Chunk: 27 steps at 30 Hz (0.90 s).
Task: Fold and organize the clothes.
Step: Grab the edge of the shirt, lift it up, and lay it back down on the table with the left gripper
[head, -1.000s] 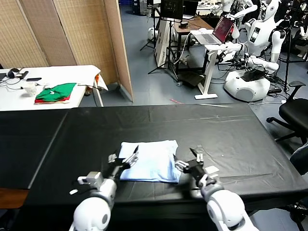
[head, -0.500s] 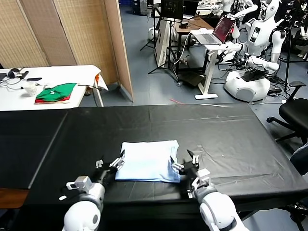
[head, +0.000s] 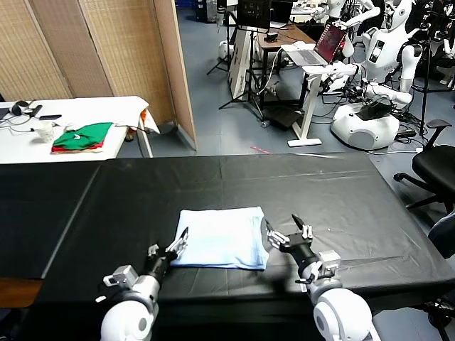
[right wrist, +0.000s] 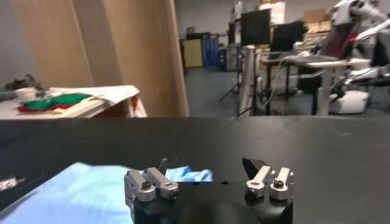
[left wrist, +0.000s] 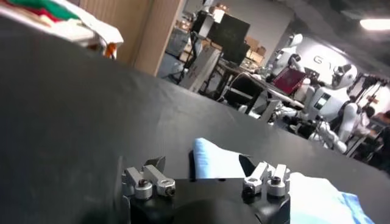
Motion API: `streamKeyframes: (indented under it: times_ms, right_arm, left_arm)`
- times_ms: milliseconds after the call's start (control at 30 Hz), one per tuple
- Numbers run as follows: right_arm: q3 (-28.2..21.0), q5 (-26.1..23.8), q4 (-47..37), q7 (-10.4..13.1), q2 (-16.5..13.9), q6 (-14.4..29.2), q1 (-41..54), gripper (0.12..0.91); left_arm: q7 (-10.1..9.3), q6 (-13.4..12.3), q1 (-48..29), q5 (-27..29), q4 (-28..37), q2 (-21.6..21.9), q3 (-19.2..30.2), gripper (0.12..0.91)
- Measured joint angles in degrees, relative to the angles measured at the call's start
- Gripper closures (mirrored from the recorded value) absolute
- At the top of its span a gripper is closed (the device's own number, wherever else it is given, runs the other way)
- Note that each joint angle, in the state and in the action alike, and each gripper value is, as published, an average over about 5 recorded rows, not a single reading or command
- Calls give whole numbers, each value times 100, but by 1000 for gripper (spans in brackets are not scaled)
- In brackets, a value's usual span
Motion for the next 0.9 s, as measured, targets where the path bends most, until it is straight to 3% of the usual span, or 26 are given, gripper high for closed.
streamKeyframes:
  times_ms: [200, 300, 433, 533, 600, 667, 900]
  right_arm:
    - [102, 0, 36, 0, 18, 3, -38, 118]
    - [143, 0, 42, 0, 41, 13, -53, 118]
    - [182, -8, 52, -1, 74, 37, -89, 118]
    - [206, -19, 59, -2, 85, 53, -115, 118]
    - [226, -24, 63, -2, 88, 60, -133, 118]
    - [248, -29, 65, -3, 90, 64, -150, 118]
    - [337, -73, 2, -6, 55, 88, -188, 118]
  left_arm:
    - [4, 53, -53, -189, 62, -21, 75, 163]
    - [-106, 173, -95, -516, 71, -24, 76, 302]
    - [-259, 308, -139, -920, 78, -27, 71, 564]
    - [-317, 328, -154, -1007, 81, -24, 72, 748]
    - [-331, 325, -150, -922, 54, -6, 72, 828]
    - [-340, 315, -135, -734, 3, 32, 66, 860]
    - [-569, 572, 4, 466, -353, 467, -77, 855]
